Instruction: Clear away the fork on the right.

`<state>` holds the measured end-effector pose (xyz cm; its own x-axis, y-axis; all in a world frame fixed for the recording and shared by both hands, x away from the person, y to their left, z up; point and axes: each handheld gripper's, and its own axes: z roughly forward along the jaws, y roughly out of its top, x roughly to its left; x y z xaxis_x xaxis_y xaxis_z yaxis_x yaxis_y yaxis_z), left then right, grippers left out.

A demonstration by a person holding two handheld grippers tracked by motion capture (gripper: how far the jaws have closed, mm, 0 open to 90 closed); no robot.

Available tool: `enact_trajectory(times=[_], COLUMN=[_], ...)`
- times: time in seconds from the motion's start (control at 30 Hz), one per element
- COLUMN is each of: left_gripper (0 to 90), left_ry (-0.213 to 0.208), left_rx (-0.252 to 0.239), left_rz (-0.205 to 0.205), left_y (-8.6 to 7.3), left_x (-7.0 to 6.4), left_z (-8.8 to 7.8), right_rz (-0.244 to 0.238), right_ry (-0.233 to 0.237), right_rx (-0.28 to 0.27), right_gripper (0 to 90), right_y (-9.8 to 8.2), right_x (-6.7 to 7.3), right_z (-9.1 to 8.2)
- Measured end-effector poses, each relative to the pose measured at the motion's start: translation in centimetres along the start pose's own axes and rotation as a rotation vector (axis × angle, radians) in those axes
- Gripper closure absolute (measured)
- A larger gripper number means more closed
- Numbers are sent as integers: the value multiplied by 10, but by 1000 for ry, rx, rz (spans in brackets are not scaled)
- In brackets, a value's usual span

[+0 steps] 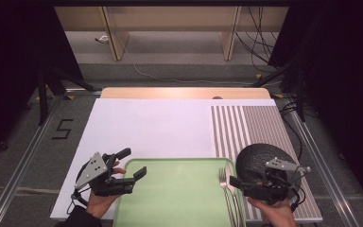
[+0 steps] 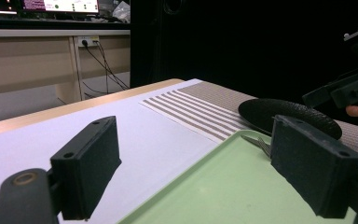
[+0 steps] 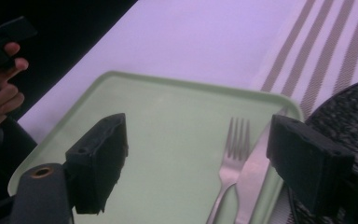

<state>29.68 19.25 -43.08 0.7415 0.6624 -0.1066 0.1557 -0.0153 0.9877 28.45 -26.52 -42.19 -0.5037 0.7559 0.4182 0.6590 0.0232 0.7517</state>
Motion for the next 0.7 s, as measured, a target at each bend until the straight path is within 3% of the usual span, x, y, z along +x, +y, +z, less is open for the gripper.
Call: enact_trajectory(times=[0.4,0.7], left_gripper=[155,154], left_ry=[-1,-9], left_rx=[-6,-6], left_rz=[-5,-5], left_y=[0,0], left_x=[1,0], left_z=[-1,-1], right_rz=[39,62], right_ry=[-45,-73], right_rx=[-68,-80], right_gripper=[179,162], right_y=[1,0], right_x=[-15,-23], right_z=[-15,-21])
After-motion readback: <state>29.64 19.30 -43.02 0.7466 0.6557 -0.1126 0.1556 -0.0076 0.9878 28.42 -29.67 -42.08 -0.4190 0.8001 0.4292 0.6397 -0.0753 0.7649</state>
